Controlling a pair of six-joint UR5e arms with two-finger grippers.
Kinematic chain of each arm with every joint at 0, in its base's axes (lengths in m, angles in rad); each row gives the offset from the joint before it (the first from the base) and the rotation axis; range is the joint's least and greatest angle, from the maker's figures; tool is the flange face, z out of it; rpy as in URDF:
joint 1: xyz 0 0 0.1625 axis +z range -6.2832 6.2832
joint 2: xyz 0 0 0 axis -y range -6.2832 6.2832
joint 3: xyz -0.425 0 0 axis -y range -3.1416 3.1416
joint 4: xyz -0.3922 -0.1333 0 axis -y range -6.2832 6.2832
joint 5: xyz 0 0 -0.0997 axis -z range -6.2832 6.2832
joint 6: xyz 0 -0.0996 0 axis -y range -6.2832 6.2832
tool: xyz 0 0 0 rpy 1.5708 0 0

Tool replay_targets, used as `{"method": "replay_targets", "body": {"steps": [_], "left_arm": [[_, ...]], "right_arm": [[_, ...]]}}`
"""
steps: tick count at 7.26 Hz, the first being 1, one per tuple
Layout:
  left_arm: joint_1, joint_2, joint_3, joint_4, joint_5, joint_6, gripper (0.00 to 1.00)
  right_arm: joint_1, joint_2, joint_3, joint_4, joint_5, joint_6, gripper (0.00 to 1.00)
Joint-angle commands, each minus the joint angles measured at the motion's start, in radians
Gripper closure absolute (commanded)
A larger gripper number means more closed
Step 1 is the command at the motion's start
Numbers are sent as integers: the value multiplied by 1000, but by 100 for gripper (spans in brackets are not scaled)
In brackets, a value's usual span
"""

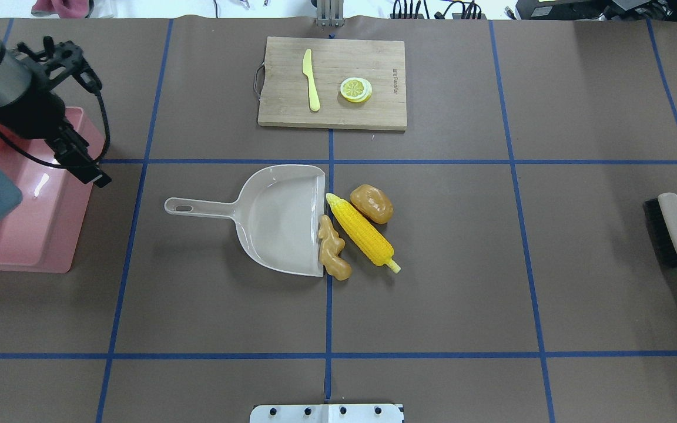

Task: Sweep and dump trash into bin
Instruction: 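Reach the left gripper to the white dustpan handle and grasp it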

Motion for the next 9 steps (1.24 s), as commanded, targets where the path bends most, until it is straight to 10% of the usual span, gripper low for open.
{"method": "replay_targets", "body": {"steps": [1,8,9], "left_arm": [[48,-67,2,-46,1,2,1],[260,-95,9,-407,131,163,1],[257,-83,0,-413,151,213,1]], "right_arm": [[-6,-55,17,23,-17,17,0],[-73,-58,-44,66,-42,20,6],[-76,-56,-44,69,-37,20,57]]}}
